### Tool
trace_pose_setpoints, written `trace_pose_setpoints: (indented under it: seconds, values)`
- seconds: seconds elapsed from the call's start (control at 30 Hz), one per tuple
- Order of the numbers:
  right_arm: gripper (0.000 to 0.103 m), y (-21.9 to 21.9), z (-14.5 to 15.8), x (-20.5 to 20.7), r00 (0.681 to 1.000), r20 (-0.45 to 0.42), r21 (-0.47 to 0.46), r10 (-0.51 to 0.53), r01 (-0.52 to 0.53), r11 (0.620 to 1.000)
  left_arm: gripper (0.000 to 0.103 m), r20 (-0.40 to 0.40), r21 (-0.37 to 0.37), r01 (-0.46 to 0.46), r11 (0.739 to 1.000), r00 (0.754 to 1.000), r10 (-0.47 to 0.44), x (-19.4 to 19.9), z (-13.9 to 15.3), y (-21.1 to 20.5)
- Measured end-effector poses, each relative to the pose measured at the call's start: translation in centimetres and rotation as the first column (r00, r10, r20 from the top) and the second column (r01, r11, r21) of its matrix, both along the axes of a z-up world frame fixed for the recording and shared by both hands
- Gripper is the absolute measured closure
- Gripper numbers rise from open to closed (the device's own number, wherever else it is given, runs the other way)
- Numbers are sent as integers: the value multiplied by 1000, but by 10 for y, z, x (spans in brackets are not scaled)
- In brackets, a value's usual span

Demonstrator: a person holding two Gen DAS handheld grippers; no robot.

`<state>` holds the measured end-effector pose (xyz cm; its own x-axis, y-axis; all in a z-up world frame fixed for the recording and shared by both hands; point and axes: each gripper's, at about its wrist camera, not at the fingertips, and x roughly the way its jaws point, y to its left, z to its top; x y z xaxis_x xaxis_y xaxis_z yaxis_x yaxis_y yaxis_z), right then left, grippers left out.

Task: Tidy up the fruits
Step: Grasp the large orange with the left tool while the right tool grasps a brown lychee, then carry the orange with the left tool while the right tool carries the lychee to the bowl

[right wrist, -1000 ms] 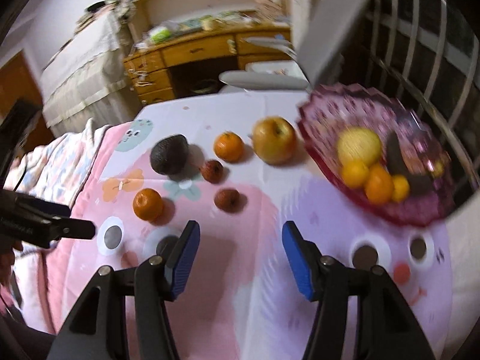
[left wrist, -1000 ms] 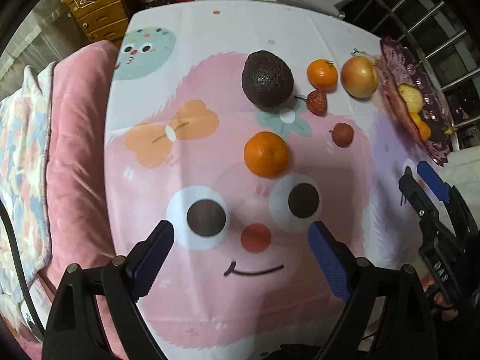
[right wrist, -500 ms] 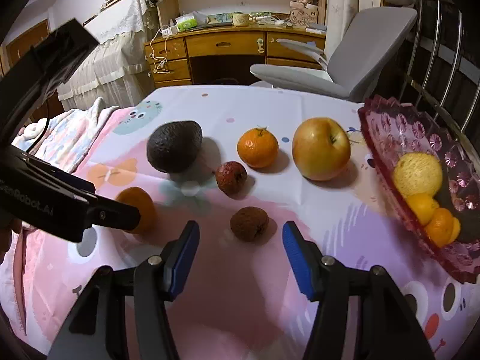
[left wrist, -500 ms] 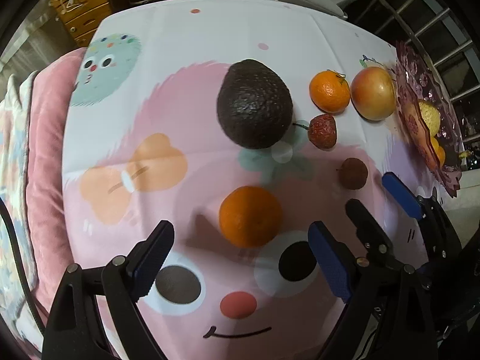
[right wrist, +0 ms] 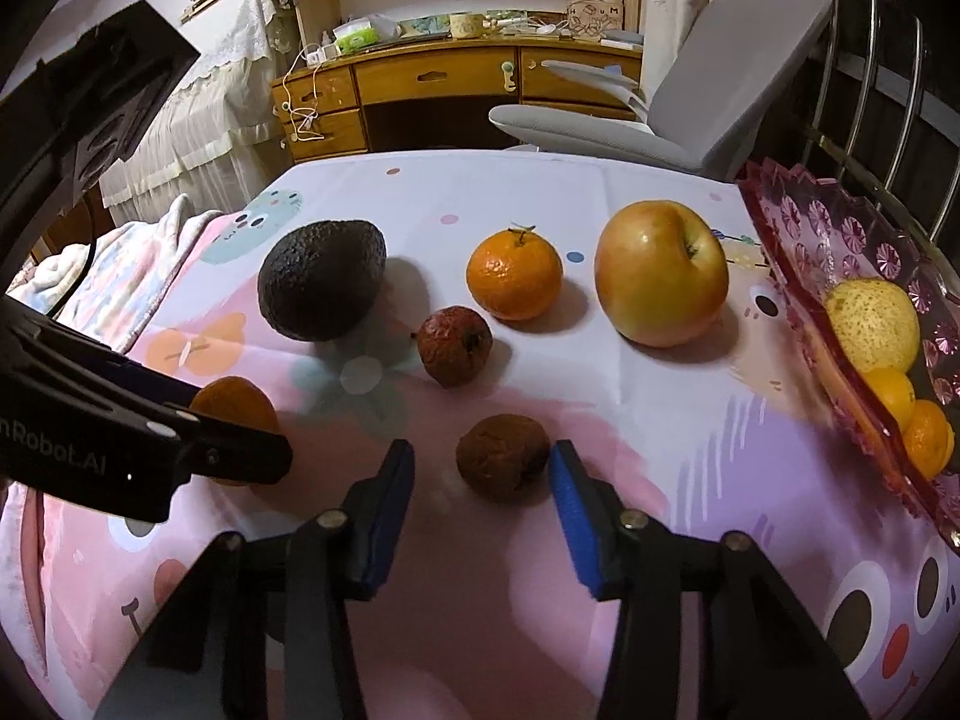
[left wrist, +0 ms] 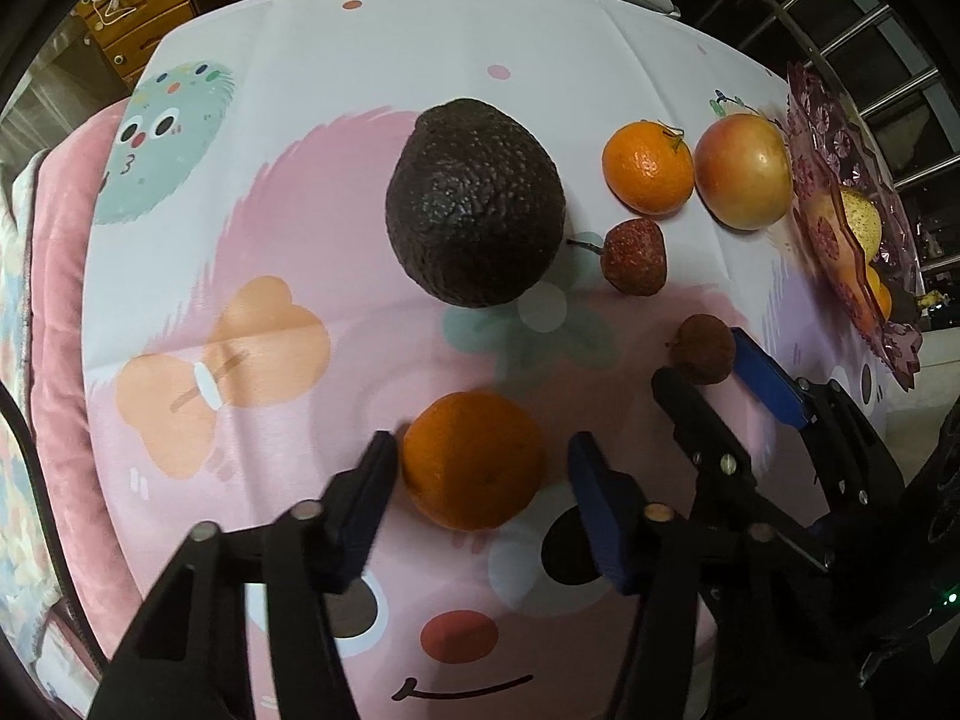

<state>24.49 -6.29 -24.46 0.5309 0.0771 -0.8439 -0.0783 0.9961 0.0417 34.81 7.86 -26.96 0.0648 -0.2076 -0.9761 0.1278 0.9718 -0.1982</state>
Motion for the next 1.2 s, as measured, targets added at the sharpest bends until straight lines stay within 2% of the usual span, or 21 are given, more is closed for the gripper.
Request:
trace_pose_setpoints:
  seconds: [0.1, 0.17, 0.43, 0.63, 0.7, 0.9, 1.2]
  values:
    - [69, -3, -1, 1, 1000, -2, -1, -26, 26, 1000, 58, 10, 16, -2, 1000, 1000, 2, 0, -2, -2]
    - [71, -5, -3, 2, 1000, -8, 6, -30, 30, 1000, 59, 8, -3, -18, 1000, 1000, 18, 0, -2, 1]
    - [72, -4, -2, 4, 998, -45, 40, -47, 49, 998, 60, -4, 7, -31, 999, 1000, 31, -14, -3, 4]
    - [73, -12, 3, -5, 984, -116, 135, -138, 153, 979, 60, -11, 11, -21, 1000, 1000, 21, -39, 2, 4]
    - [73, -16, 8, -13, 976, -126, 151, -179, 198, 969, 60, -6, 16, -4, 1000, 1000, 4, -49, 5, 4]
    - [73, -33, 34, -43, 954, -98, 116, -283, 293, 949, 61, 19, 4, 32, 999, 999, -32, -77, 24, 6]
    - [73, -58, 72, -105, 911, -83, 71, -403, 409, 910, 61, 93, 0, 91, 996, 992, -90, -115, 67, 1]
